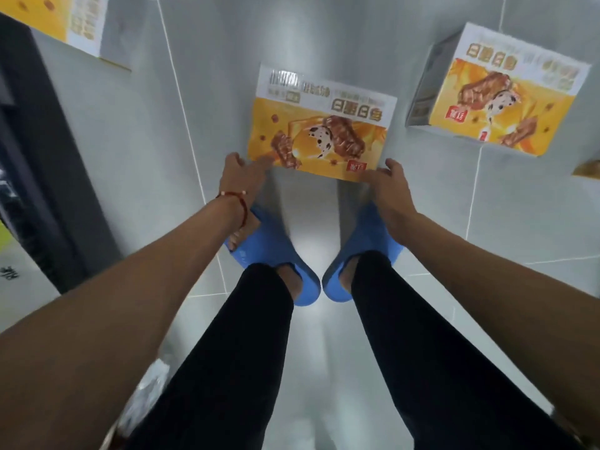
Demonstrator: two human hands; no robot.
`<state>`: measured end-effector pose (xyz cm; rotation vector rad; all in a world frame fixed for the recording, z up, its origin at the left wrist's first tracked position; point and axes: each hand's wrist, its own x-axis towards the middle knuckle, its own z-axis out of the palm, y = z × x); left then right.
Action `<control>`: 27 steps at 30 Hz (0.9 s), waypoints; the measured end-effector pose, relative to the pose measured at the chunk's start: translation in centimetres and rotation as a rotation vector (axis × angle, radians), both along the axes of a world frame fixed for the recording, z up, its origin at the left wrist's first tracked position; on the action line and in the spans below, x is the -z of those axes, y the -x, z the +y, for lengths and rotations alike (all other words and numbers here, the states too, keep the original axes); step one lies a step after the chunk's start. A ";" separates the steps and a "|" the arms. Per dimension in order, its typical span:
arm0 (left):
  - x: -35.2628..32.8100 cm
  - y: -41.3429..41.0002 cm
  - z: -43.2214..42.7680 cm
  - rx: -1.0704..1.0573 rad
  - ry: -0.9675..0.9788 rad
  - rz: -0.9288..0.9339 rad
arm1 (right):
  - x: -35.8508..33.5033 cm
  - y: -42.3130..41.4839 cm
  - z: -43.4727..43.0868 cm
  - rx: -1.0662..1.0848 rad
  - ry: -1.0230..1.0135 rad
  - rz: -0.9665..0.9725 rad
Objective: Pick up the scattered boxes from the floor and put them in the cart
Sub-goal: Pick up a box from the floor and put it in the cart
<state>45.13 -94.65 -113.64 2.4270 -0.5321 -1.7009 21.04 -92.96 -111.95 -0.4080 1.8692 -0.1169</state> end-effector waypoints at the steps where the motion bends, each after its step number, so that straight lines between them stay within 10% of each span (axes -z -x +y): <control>1: 0.7 0.2 -0.4 0.008 0.019 0.013 | 1.1 0.1 -0.3 0.048 0.009 -0.032; 27: -2.7 1.9 -4.1 -0.046 0.130 -0.202 | -2.2 -0.8 -5.0 0.027 0.254 -0.001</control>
